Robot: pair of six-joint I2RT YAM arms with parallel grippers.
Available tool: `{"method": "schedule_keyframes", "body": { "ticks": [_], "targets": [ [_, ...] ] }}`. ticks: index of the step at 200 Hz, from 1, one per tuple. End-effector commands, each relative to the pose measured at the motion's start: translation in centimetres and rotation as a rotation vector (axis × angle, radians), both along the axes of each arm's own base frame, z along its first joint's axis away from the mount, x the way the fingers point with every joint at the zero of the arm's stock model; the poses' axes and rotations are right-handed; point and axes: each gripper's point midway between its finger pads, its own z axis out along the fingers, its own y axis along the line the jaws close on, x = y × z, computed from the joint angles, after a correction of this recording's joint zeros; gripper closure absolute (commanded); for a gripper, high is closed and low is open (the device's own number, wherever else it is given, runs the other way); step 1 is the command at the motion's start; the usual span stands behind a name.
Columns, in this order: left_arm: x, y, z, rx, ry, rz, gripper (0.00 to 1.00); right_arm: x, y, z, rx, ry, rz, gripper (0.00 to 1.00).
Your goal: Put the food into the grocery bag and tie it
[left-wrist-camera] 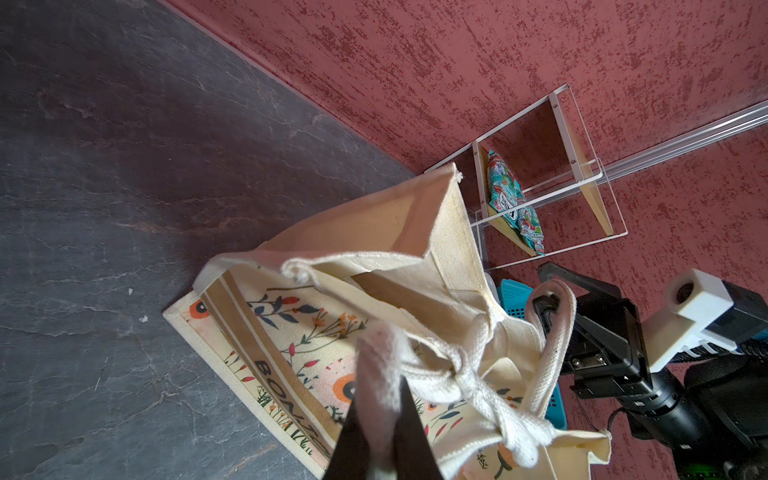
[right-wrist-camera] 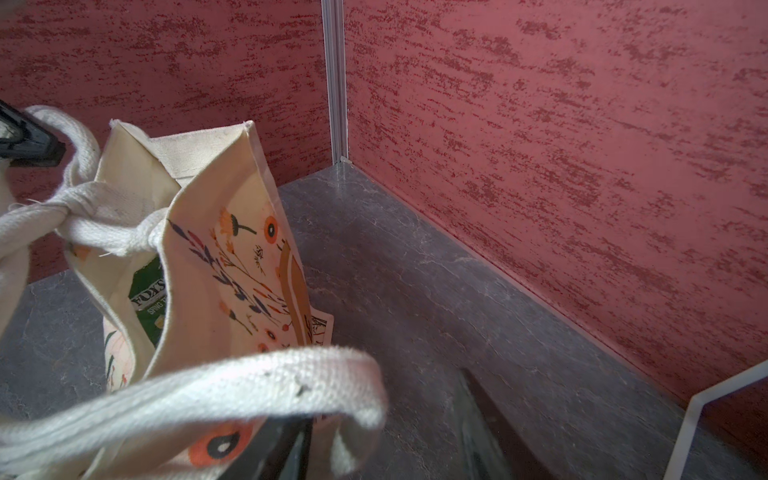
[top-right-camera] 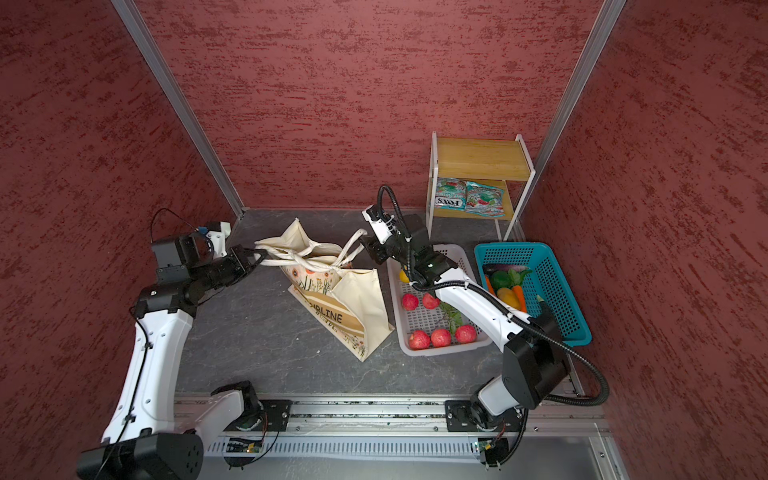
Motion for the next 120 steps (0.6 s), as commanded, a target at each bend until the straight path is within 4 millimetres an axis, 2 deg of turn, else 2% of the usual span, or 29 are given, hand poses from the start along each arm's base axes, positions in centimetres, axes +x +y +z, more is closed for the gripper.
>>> {"method": "schedule_keyframes", "body": {
  "ticks": [1, 23, 54, 61, 70, 79, 88, 93, 109, 120],
  "targets": [
    [0.1, -0.5, 1.7, 0.014, -0.054, -0.029, 1.00, -0.6, 1.5, 0.1, -0.031, -0.004, 0.077, 0.47],
    [-0.2, -1.1, 2.4, -0.005, -0.064, -0.054, 1.00, -0.8, 2.0, 0.2, -0.025, 0.005, 0.101, 0.55],
    [-0.6, -2.1, 2.8, -0.027, -0.076, -0.090, 1.00, -0.9, 2.3, 0.5, 0.003, 0.016, 0.107, 0.84],
    [-0.7, -2.2, 2.8, -0.028, -0.076, -0.095, 1.00, -0.9, 2.4, 0.7, 0.014, 0.015, 0.110, 0.89],
    [-0.7, -2.4, 2.7, -0.029, -0.075, -0.101, 1.00, -1.0, 2.4, 0.9, 0.027, 0.014, 0.113, 0.90],
    [-0.8, -2.6, 2.7, -0.029, -0.077, -0.106, 1.00, -1.1, 2.4, 1.0, 0.032, 0.007, 0.110, 0.85],
    [-0.8, -2.7, 2.7, -0.029, -0.076, -0.110, 1.00, -1.0, 2.4, 1.1, 0.033, -0.001, 0.101, 0.65],
    [-0.8, -2.7, 2.8, -0.029, -0.079, -0.109, 1.00, -1.0, 2.3, 1.2, 0.032, -0.009, 0.092, 0.58],
    [-0.9, -2.7, 2.9, -0.028, -0.080, -0.110, 1.00, -0.9, 2.2, 1.3, 0.032, -0.019, 0.084, 0.47],
    [-0.9, -2.7, 2.9, -0.028, -0.083, -0.111, 1.00, -0.7, 2.2, 1.2, 0.031, -0.021, 0.076, 0.43]
  ]
}}
